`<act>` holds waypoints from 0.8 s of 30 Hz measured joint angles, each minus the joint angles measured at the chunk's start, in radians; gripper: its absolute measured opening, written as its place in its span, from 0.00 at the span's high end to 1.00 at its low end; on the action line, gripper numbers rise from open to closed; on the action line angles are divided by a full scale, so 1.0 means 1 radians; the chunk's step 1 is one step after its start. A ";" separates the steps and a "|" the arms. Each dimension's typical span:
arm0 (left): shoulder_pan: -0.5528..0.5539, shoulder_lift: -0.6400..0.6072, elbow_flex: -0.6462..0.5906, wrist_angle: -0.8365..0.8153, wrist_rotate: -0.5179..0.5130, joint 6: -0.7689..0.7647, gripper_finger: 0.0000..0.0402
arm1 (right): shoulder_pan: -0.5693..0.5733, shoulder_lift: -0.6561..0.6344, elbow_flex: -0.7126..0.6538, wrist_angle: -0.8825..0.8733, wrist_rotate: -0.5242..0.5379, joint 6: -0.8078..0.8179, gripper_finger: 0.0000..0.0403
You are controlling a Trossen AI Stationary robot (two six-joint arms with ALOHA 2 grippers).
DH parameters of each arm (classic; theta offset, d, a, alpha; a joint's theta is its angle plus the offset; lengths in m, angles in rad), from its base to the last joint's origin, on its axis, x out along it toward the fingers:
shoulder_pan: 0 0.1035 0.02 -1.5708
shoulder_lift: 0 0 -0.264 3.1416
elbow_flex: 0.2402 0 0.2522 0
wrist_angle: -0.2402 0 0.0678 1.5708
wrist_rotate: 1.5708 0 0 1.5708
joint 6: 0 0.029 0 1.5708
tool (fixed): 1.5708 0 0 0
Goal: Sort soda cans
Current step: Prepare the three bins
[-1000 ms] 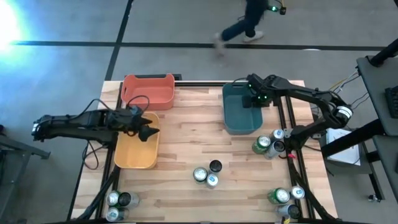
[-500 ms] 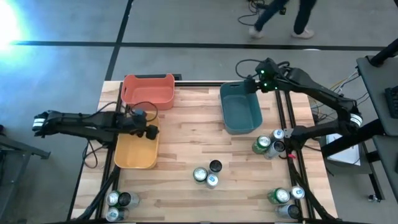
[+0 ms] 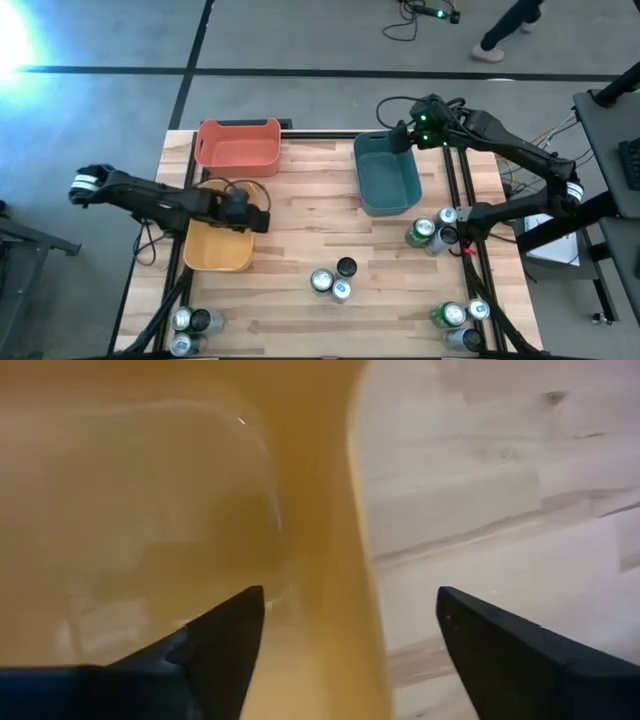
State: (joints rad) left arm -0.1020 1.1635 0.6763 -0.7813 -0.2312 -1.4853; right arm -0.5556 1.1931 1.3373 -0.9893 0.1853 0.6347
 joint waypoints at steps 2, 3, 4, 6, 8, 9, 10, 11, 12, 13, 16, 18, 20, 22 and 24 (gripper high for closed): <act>0.000 0.055 0.020 0.002 0.012 -0.002 0.43 | 0.000 0.000 0.000 0.001 0.000 -0.010 0.41; 0.001 0.084 0.031 0.002 0.013 -0.005 0.48 | 0.000 0.000 0.000 0.004 0.000 -0.021 0.41; 0.003 0.112 0.041 0.003 0.013 -0.012 0.54 | 0.000 -0.001 0.000 0.004 0.000 -0.028 0.42; 0.012 0.167 0.064 0.006 0.019 -0.015 0.68 | 0.000 -0.001 0.000 0.004 0.000 -0.055 0.42; 0.018 0.216 0.095 0.006 0.031 0.003 0.83 | 0.000 -0.001 0.000 0.004 -0.001 -0.072 0.43; 0.018 0.237 0.116 0.006 0.032 0.015 0.91 | 0.000 -0.001 0.000 0.003 -0.001 -0.079 0.44; 0.017 0.255 0.137 0.010 0.033 0.025 0.95 | 0.000 -0.004 0.000 0.000 -0.002 -0.088 0.44; 0.017 0.272 0.161 0.009 0.039 0.036 0.97 | 0.000 -0.007 0.000 -0.003 -0.002 -0.105 0.44; 0.018 0.287 0.186 0.006 0.044 0.052 0.97 | 0.000 -0.011 0.000 -0.003 -0.002 -0.116 0.44; 0.021 0.303 0.213 0.003 0.059 0.061 0.97 | 0.000 -0.017 0.000 -0.002 -0.002 -0.125 0.44; 0.025 0.340 0.299 -0.002 0.065 0.068 0.99 | -0.001 -0.039 0.000 -0.003 -0.004 -0.142 0.43; 0.034 0.359 0.359 0.001 0.066 0.063 1.00 | -0.001 -0.057 0.000 -0.003 -0.005 -0.161 0.42; 0.052 0.381 0.413 0.012 0.094 0.057 1.00 | -0.001 -0.074 0.000 -0.003 -0.005 -0.175 0.41; 0.080 0.406 0.460 0.046 0.120 0.054 1.00 | -0.001 -0.088 -0.001 -0.003 -0.005 -0.177 0.41; 0.109 0.436 0.506 0.088 0.121 0.067 1.00 | -0.001 -0.099 -0.005 -0.004 -0.005 -0.189 0.41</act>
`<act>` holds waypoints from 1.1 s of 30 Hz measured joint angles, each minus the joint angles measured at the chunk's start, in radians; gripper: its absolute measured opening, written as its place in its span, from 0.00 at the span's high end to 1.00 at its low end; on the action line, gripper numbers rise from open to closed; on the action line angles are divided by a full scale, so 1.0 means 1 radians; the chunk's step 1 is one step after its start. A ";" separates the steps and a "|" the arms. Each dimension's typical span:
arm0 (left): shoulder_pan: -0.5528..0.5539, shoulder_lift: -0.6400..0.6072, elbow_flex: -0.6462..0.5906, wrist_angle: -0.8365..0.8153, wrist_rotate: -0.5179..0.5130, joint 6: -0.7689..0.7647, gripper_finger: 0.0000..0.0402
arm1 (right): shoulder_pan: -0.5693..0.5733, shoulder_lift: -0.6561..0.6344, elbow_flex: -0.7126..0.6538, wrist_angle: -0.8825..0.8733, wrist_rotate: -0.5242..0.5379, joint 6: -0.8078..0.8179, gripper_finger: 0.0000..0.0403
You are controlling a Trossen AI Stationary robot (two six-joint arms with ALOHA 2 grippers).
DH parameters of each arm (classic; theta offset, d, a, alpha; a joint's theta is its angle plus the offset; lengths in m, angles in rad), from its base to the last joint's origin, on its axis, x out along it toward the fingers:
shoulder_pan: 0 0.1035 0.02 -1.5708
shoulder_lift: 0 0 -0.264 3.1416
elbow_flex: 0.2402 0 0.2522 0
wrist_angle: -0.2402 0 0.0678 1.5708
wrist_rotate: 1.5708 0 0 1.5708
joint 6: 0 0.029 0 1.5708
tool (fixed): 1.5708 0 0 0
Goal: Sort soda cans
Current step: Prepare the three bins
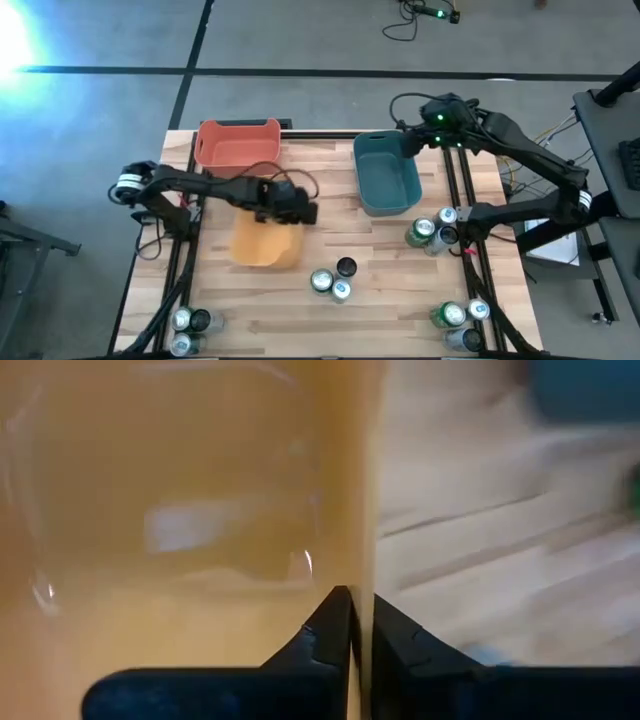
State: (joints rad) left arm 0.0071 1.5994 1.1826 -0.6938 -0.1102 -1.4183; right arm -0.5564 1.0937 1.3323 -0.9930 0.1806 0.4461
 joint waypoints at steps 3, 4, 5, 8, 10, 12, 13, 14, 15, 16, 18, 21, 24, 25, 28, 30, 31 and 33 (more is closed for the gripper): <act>0.054 0.060 0.077 0.024 0.007 0.057 1.00 | 0.000 -0.017 -0.008 -0.008 -0.001 -0.011 0.42; 0.072 0.084 0.104 0.021 0.007 0.076 1.00 | 0.000 -0.022 -0.011 -0.013 -0.003 -0.011 0.42; 0.090 0.109 0.130 0.017 0.007 0.101 1.00 | 0.000 -0.027 -0.011 -0.023 -0.004 -0.012 0.43; 0.143 0.193 0.222 0.022 0.012 0.185 1.00 | 0.000 -0.039 -0.017 -0.048 -0.001 -0.012 0.44; 0.181 0.258 0.290 0.023 0.021 0.236 1.00 | 0.000 -0.044 -0.025 -0.052 0.003 -0.012 0.45; 0.212 0.327 0.360 0.022 0.026 0.269 1.00 | 0.000 -0.046 -0.032 -0.053 0.003 -0.012 0.45; 0.225 0.361 0.396 0.020 0.027 0.281 1.00 | 0.000 -0.046 -0.033 -0.053 0.003 -0.012 0.45; 0.236 0.393 0.431 0.009 0.031 0.290 1.00 | 0.000 -0.046 -0.034 -0.056 0.001 -0.011 0.44; 0.245 0.421 0.467 -0.006 0.032 0.296 1.00 | 0.000 -0.046 -0.034 -0.061 -0.004 -0.011 0.44; 0.252 0.448 0.502 -0.023 0.033 0.303 1.00 | 0.001 -0.046 -0.034 -0.069 -0.005 -0.011 0.44; 0.264 0.496 0.565 -0.048 0.034 0.312 1.00 | 0.002 -0.045 -0.038 -0.078 -0.003 -0.008 0.42; 0.284 0.567 0.649 -0.055 0.041 0.311 1.00 | 0.002 -0.045 -0.054 -0.078 0.003 0.001 0.41; 0.298 0.642 0.745 -0.091 0.042 0.299 1.00 | 0.002 -0.045 -0.083 -0.072 0.003 0.030 0.38; 0.302 0.665 0.784 -0.118 0.038 0.298 1.00 | 0.002 -0.045 -0.095 -0.072 0.003 0.041 0.38; 0.312 0.731 0.908 -0.273 0.010 0.299 1.00 | 0.002 -0.045 -0.129 -0.073 0.004 0.111 0.36; 0.317 0.767 0.974 -0.356 -0.011 0.324 1.00 | 0.002 -0.046 -0.149 -0.073 0.004 0.137 0.34; 0.321 0.781 1.002 -0.369 -0.010 0.349 1.00 | 0.002 -0.046 -0.158 -0.072 0.005 0.140 0.34; 0.325 0.802 1.046 -0.365 0.004 0.406 1.00 | 0.002 -0.045 -0.171 -0.072 0.005 0.147 0.32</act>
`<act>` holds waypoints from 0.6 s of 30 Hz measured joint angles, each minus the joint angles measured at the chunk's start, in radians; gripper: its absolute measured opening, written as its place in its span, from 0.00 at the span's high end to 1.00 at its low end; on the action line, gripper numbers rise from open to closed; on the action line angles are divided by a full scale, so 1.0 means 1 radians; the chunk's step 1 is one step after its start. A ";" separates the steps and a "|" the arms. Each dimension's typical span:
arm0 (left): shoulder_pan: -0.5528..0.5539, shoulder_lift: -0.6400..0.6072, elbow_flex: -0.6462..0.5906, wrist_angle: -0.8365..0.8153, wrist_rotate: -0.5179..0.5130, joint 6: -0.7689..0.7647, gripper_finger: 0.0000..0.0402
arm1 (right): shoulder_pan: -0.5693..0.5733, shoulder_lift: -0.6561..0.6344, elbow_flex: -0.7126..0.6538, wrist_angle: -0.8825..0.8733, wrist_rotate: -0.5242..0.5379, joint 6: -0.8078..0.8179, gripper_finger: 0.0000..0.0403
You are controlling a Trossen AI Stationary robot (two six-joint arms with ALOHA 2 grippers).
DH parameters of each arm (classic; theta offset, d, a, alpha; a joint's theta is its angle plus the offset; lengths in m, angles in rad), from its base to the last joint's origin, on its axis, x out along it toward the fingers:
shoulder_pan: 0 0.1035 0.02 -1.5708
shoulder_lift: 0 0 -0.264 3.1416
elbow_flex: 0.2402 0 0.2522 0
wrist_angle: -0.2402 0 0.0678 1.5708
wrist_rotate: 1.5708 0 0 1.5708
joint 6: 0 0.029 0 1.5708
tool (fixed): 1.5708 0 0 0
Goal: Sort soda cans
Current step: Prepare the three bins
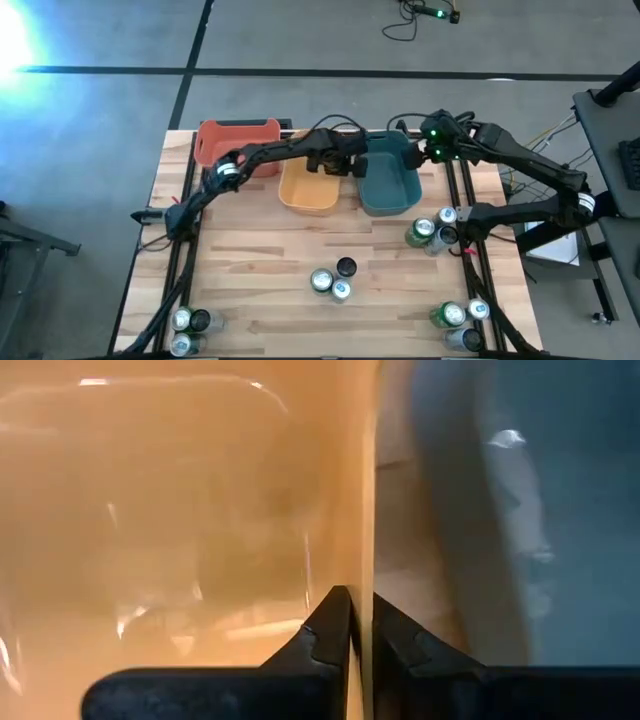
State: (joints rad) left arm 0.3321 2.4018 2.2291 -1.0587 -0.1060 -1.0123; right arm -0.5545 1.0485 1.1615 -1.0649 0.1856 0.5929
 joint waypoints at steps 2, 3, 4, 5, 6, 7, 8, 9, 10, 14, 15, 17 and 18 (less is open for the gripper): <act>0.002 0.018 0.047 0.002 0.003 0.026 1.00 | 0.000 0.000 -0.008 0.002 0.000 0.003 0.30; 0.002 0.028 0.067 0.001 0.014 0.037 1.00 | 0.000 0.000 -0.010 0.002 0.000 0.012 0.30; 0.004 0.037 0.084 -0.002 0.024 0.050 0.99 | 0.000 0.000 -0.010 0.003 0.000 0.018 0.29; 0.006 0.047 0.099 -0.006 0.034 0.067 0.98 | 0.000 0.000 -0.010 0.004 0.001 0.020 0.28; 0.008 0.055 0.110 -0.014 0.046 0.081 0.97 | 0.000 0.000 -0.010 0.006 0.001 0.023 0.27; 0.010 0.060 0.115 -0.024 0.057 0.085 0.95 | 0.000 0.000 -0.010 0.007 0.005 0.027 0.27; 0.012 0.063 0.116 -0.035 0.062 0.085 0.92 | 0.000 0.000 -0.010 0.008 0.011 0.032 0.26; 0.014 0.064 0.115 -0.043 0.067 0.083 0.90 | 0.000 0.000 -0.010 0.009 0.020 0.039 0.25; 0.018 0.064 0.115 -0.044 0.071 0.080 0.87 | 0.000 0.000 -0.010 0.009 0.025 0.044 0.25; 0.041 0.063 0.115 -0.055 0.098 0.059 0.75 | 0.000 0.000 -0.011 0.014 0.026 0.044 0.23; 0.046 0.062 0.116 -0.054 0.107 0.063 0.72 | 0.000 0.000 -0.011 0.017 0.025 0.044 0.22; 0.054 0.051 0.126 -0.053 0.123 0.121 0.67 | 0.000 0.000 -0.016 0.027 0.025 0.044 0.22; 0.057 0.034 0.119 -0.050 0.130 0.164 0.64 | 0.000 0.000 -0.018 0.028 0.025 0.044 0.22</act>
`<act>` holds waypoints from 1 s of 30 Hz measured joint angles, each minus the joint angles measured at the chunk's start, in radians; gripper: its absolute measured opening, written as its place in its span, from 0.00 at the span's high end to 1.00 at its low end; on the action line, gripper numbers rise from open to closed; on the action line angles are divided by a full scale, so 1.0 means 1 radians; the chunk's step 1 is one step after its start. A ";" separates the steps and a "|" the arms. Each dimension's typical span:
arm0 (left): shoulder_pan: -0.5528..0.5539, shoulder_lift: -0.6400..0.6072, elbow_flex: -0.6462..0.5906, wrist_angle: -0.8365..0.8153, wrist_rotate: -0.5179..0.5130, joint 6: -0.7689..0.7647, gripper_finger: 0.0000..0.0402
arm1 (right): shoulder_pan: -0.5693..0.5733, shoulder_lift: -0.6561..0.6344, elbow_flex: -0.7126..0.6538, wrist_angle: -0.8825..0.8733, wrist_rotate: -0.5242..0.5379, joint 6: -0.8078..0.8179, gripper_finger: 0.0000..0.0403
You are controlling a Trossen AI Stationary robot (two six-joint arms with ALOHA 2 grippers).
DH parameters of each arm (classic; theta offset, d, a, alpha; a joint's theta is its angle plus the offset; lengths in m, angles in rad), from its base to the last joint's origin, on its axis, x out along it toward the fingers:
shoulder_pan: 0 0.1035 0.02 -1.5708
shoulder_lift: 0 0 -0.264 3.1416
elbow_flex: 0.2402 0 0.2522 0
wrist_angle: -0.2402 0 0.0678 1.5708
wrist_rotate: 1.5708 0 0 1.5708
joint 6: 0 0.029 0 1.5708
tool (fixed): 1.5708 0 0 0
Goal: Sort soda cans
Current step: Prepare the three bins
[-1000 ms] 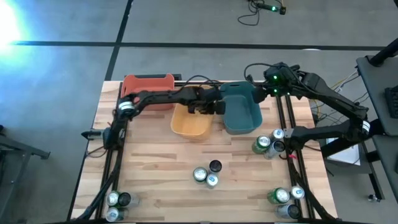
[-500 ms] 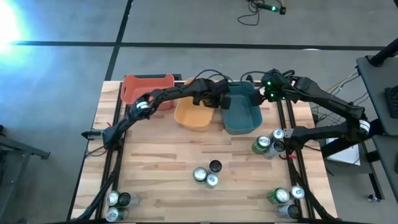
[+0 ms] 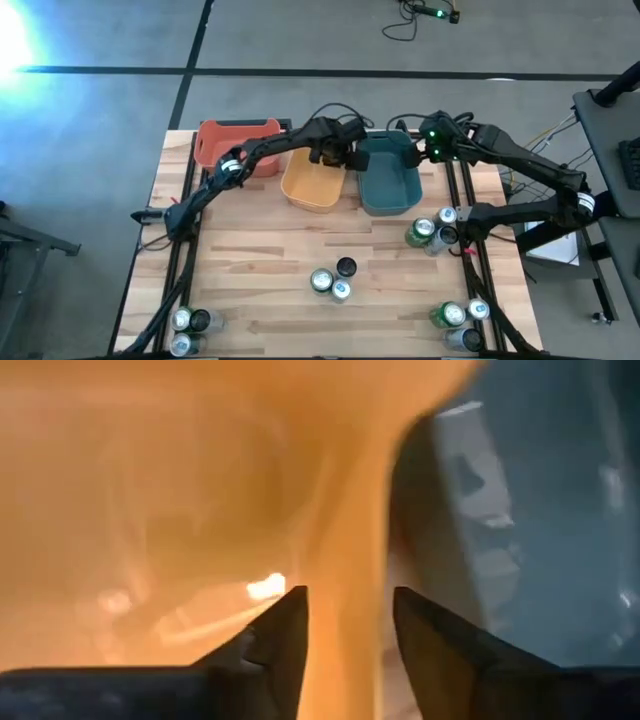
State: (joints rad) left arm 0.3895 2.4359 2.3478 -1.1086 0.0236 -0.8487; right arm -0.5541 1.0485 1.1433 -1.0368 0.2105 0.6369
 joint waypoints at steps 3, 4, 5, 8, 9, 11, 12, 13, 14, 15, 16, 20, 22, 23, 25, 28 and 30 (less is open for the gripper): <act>0.000 -0.075 -0.001 -0.081 -0.022 0.137 0.58 | 0.010 0.000 -0.019 0.001 -0.001 -0.001 0.22; -0.001 -0.102 0.000 -0.112 -0.039 0.188 0.56 | 0.014 0.000 -0.029 0.001 -0.001 -0.003 0.23; -0.001 -0.129 0.000 -0.137 -0.050 0.241 0.54 | 0.018 0.000 -0.040 0.001 -0.002 -0.005 0.24; -0.002 -0.219 0.000 -0.234 -0.062 0.366 0.49 | 0.030 0.000 -0.081 0.001 -0.002 0.002 0.25; -0.001 -0.252 0.000 -0.270 -0.076 0.389 0.48 | 0.034 0.000 -0.096 0.004 -0.001 0.007 0.25; 0.010 -0.320 0.000 -0.371 -0.167 0.414 0.46 | 0.045 0.000 -0.123 0.021 0.000 0.024 0.25; 0.023 -0.341 0.000 -0.432 -0.221 0.420 0.45 | 0.052 0.000 -0.135 0.039 0.000 0.032 0.24; 0.041 -0.360 -0.004 -0.475 -0.266 0.421 0.45 | 0.060 0.000 -0.145 0.053 0.000 0.042 0.24; 0.061 -0.374 -0.016 -0.471 -0.291 0.425 0.45 | 0.070 0.000 -0.152 0.064 0.000 0.052 0.24; 0.080 -0.393 -0.043 -0.450 -0.289 0.422 0.45 | 0.080 0.000 -0.156 0.075 0.000 0.059 0.24; 0.098 -0.413 -0.075 -0.448 -0.267 0.406 0.45 | 0.093 0.000 -0.157 0.091 0.000 0.069 0.24; 0.145 -0.488 -0.193 -0.465 -0.233 0.385 0.45 | 0.149 0.000 -0.139 0.128 0.000 0.096 0.26; 0.163 -0.519 -0.284 -0.456 -0.259 0.413 0.45 | 0.177 0.001 -0.112 0.134 0.001 0.096 0.27; 0.173 -0.533 -0.337 -0.434 -0.264 0.429 0.45 | 0.191 0.001 -0.099 0.134 0.002 0.096 0.27; 0.184 -0.561 -0.439 -0.379 -0.264 0.453 0.45 | 0.218 0.001 -0.077 0.133 0.019 0.099 0.27; 0.199 -0.608 -0.581 -0.283 -0.257 0.489 0.45 | 0.254 0.002 -0.045 0.135 0.052 0.124 0.26; 0.207 -0.619 -0.659 -0.218 -0.234 0.505 0.45 | 0.267 0.002 -0.029 0.137 0.060 0.147 0.25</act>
State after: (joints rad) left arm 0.5968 1.8169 1.6890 -1.3268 -0.2109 -0.3437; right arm -0.2867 1.0500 1.1145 -0.9002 0.2705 0.7843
